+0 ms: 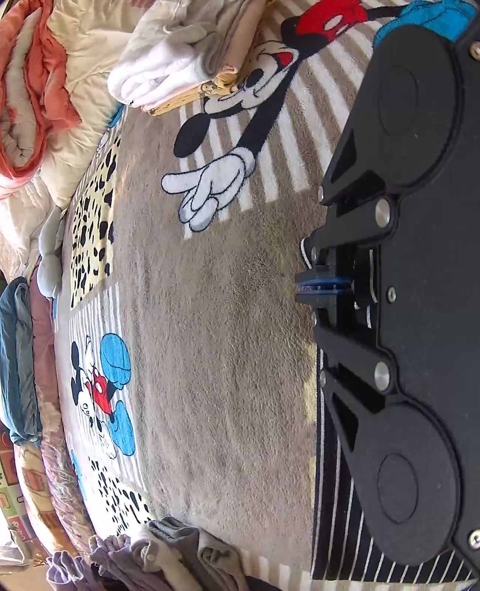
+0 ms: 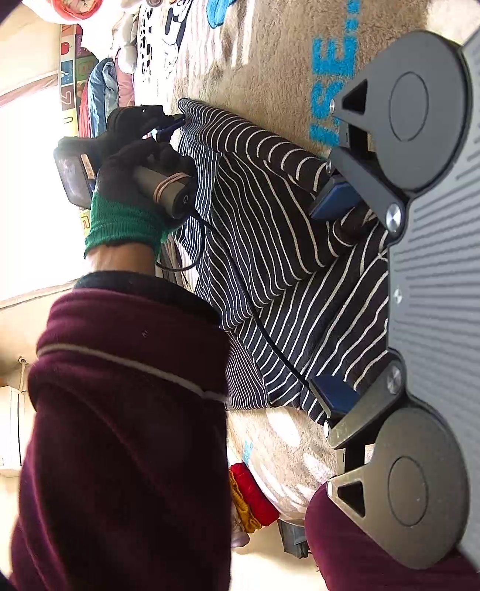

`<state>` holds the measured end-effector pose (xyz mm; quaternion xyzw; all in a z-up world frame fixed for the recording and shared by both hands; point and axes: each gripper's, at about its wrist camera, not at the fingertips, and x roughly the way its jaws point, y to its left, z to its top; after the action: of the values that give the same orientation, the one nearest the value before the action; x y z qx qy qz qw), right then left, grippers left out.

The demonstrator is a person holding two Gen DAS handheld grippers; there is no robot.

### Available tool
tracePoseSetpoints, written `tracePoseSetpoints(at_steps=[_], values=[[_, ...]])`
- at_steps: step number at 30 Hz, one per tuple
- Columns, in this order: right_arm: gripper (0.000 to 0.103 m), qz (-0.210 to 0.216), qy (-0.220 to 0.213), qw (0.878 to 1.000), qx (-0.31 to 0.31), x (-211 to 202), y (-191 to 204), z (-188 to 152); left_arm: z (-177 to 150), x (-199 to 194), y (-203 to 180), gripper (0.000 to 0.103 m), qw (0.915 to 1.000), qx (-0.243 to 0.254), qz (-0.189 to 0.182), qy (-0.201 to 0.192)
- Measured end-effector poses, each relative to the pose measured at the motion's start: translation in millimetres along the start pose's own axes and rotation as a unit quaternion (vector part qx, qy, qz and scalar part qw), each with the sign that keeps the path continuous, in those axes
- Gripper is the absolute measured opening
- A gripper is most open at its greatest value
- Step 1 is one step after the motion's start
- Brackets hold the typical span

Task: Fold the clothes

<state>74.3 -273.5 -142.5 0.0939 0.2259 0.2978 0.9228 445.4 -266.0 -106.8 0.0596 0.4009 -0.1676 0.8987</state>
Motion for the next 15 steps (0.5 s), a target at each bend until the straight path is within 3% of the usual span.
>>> tracePoseSetpoints(at_steps=[5,13,15], values=[[0.092,0.001,0.001,1.000,-0.001,0.4,1.1,-0.4,-12.1,-48.3,-1.1,0.008,0.9988,0.020,-0.014,-0.044],[0.092,-0.002,0.004,1.000,-0.002,-2.1,1.4,0.1,-85.8,-109.2,-24.1,0.008,0.9870,0.119,-0.102,-0.038],[0.092,-0.002,0.005,1.000,-0.002,-2.3,1.3,0.2,-102.6,-101.2,-27.6,0.011,0.9859,0.141,-0.087,-0.023]])
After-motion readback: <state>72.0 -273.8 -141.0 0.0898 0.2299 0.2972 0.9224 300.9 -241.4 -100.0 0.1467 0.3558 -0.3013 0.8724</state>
